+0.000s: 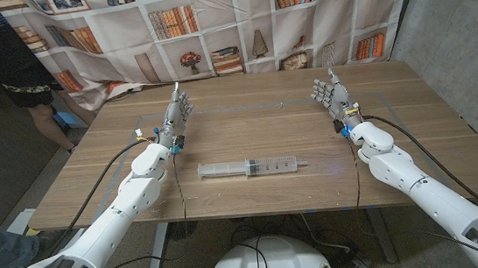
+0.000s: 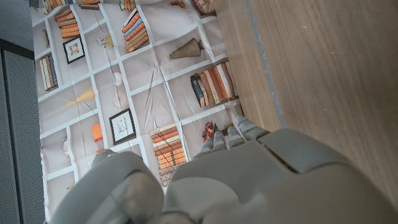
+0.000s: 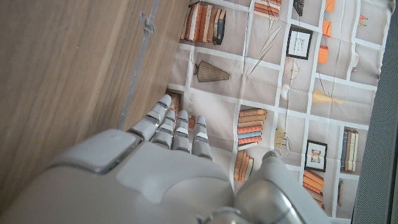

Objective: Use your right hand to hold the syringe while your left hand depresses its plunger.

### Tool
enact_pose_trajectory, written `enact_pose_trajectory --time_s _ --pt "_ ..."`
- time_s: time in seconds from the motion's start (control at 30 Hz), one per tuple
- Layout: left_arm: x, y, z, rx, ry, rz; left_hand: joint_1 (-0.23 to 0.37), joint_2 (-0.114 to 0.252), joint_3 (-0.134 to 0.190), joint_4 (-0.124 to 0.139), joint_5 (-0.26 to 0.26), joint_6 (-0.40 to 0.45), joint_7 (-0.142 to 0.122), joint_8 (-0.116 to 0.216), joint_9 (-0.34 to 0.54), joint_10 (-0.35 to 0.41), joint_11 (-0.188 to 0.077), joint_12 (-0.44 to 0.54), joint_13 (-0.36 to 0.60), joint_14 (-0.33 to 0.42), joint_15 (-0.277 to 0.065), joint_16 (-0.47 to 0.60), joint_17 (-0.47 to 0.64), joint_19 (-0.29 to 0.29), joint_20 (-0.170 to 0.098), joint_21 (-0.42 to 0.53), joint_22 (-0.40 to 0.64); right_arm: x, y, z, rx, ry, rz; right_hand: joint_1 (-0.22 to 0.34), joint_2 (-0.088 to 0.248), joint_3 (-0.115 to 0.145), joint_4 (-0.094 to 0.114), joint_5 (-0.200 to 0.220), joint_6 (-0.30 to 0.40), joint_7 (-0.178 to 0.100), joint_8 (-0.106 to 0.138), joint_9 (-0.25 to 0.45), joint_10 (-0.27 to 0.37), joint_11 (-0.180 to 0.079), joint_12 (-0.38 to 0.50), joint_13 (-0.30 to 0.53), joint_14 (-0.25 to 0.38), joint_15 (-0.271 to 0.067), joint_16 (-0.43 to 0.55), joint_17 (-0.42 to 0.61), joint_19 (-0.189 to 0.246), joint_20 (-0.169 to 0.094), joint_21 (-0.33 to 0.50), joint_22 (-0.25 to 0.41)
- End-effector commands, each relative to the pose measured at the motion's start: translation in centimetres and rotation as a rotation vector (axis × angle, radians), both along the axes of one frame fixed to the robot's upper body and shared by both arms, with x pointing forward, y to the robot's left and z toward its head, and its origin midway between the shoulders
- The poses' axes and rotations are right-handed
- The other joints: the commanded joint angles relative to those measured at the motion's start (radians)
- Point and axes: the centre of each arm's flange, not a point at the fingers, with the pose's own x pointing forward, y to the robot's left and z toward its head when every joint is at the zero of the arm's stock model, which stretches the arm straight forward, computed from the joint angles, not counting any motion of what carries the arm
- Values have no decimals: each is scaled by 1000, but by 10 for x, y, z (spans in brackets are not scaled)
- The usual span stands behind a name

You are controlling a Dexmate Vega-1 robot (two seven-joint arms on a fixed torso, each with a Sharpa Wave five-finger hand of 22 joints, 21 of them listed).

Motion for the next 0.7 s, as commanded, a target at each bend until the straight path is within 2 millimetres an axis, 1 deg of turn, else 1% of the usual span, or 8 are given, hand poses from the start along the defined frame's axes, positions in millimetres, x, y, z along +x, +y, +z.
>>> enact_pose_trajectory --time_s 0.03,0.2,0.43,0.7 --pt "-4 -2 7 12 -22 4 14 2 -6 -1 4 -2 -3 6 1 -5 1 6 4 -4 0 7 3 -4 2 5 4 -10 1 0 -21 -66 -15 13 1 7 -3 6 6 -1 7 3 0 3 2 5 7 0 8 3 14 0 7 5" --pt "-9 -1 8 22 -28 8 17 5 -7 -1 4 5 -5 8 1 8 -5 11 4 8 -2 11 3 5 5 7 4 -19 2 3 -48 -90 -23 16 1 8 -5 5 11 -3 9 3 5 3 3 5 12 -1 8 3 19 0 7 5" --pt "-11 0 9 38 -26 3 22 10 -7 -3 4 19 -4 11 1 18 -5 13 4 21 -4 15 3 11 6 9 3 -32 8 5 -93 -123 -36 19 2 8 -8 5 13 -5 10 3 10 1 5 5 17 -4 9 3 23 0 7 5" --pt "-17 -3 8 54 -26 16 31 19 -6 -6 4 37 -5 16 1 40 -5 20 3 37 -6 18 2 23 9 12 3 -36 7 4 -128 -138 -9 25 2 9 -11 4 17 -6 12 3 16 1 6 5 23 -3 9 3 27 -1 5 5"
